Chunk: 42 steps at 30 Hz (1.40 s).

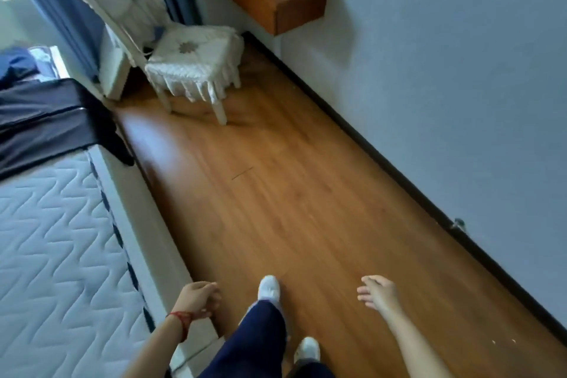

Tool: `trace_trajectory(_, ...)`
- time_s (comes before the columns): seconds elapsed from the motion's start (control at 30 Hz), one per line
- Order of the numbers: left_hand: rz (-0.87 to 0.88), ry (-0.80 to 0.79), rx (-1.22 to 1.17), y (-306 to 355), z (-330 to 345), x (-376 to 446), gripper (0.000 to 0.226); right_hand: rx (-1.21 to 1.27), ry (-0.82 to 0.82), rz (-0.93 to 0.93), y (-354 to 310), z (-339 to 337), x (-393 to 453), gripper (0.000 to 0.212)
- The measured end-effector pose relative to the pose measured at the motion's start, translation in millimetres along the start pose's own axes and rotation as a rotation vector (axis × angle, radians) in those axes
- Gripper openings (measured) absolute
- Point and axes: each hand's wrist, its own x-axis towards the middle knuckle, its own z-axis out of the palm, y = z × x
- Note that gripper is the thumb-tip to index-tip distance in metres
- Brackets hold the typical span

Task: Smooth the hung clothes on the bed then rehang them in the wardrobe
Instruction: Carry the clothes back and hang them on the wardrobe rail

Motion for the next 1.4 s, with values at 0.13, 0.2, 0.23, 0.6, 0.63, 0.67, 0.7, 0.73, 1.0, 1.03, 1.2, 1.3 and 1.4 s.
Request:
trace_trajectory(0.13, -0.036, 0.125, -0.167, 16, -30, 38, 0.013, -0.082, -0.089, -0.172, -83, 53, 36, 0.017)
trace_trajectory(0.2, -0.044, 0.153, -0.237, 35, -47, 64, 0.012, -0.120, -0.131, -0.229, -122, 80, 57, 0.023)
trace_trajectory(0.23, -0.043, 0.164, -0.269, 47, -57, 78, 0.012, -0.134, -0.139, -0.242, -141, 92, 68, 0.022)
trace_trajectory(0.6, 0.013, 0.193, -0.433, 234, -164, 183, 0.013, -0.290, -0.201, -0.288, -356, 215, 140, 0.017)
trace_trajectory(0.63, 0.022, 0.199, -0.445, 251, -171, 192, 0.014, -0.298, -0.205, -0.292, -371, 226, 148, 0.018)
trace_trajectory(0.67, 0.027, 0.200, -0.459, 266, -178, 203, 0.014, -0.306, -0.211, -0.294, -387, 238, 157, 0.018)
trace_trajectory(0.7, 0.025, 0.198, -0.473, 280, -184, 213, 0.014, -0.312, -0.227, -0.292, -402, 249, 166, 0.018)
trace_trajectory(0.73, 0.020, 0.203, -0.493, 291, -191, 223, 0.013, -0.315, -0.242, -0.284, -419, 261, 176, 0.016)
trace_trajectory(1.0, -0.129, 0.367, -0.805, 356, -260, 293, 0.009, -0.381, -0.396, -0.311, -582, 387, 246, 0.015)
trace_trajectory(1.03, -0.147, 0.392, -0.842, 364, -271, 298, 0.011, -0.408, -0.432, -0.330, -607, 406, 248, 0.016)
trace_trajectory(1.2, -0.163, 0.480, -0.960, 411, -328, 315, 0.015, -0.627, -0.563, -0.426, -714, 507, 250, 0.015)
trace_trajectory(1.3, -0.189, 0.536, -1.018, 419, -358, 332, 0.018, -0.682, -0.619, -0.439, -758, 567, 247, 0.015)
trace_trajectory(1.4, -0.222, 0.561, -1.112, 420, -389, 356, 0.018, -0.707, -0.672, -0.452, -791, 632, 243, 0.016)
